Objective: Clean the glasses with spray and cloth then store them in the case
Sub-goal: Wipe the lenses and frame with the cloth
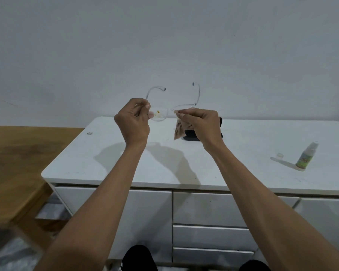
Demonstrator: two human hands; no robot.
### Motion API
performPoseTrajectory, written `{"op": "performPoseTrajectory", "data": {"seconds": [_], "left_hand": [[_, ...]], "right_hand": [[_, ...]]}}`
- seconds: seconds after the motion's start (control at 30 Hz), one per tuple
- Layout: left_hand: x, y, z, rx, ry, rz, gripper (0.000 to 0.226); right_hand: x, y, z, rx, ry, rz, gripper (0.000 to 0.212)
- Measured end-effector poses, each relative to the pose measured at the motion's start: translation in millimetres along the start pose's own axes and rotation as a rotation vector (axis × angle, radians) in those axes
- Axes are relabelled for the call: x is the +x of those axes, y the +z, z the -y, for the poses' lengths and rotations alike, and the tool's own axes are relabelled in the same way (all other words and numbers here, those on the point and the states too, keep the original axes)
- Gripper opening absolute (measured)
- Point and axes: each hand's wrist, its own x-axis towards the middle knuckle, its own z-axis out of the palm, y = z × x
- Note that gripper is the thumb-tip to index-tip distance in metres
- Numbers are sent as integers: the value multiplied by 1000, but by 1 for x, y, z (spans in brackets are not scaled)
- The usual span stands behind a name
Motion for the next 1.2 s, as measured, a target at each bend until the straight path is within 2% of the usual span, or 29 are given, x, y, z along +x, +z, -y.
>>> {"op": "performPoseTrajectory", "data": {"seconds": [0.07, 0.2, 0.37, 0.47, 0.67, 0.8, 0.97, 1.2], "left_hand": [[-3, -1, 2, 1, -3, 6, 7], [-8, 2, 2, -27, -9, -5, 6], [-6, 12, -6, -66, 11, -33, 9], [-1, 18, -12, -91, 3, -78, 10], [14, 15, -13, -127, -47, -187, 13], [13, 14, -9, -148, -77, -226, 11], [6, 19, -15, -153, -65, -217, 8], [-1, 20, -21, -99, -9, -158, 5]], "right_hand": [[-3, -2, 2, -36, -16, -3, 14], [2, 0, -5, -64, -26, -139, 5], [8, 13, -2, 74, -55, -409, 8], [13, 21, 0, 202, -101, -470, 9], [8, 22, -5, 288, -121, -500, 12], [-1, 34, -12, 270, -116, -415, 12], [-6, 62, -15, 276, -120, -275, 14], [5, 81, -13, 327, -43, -267, 15]]}}
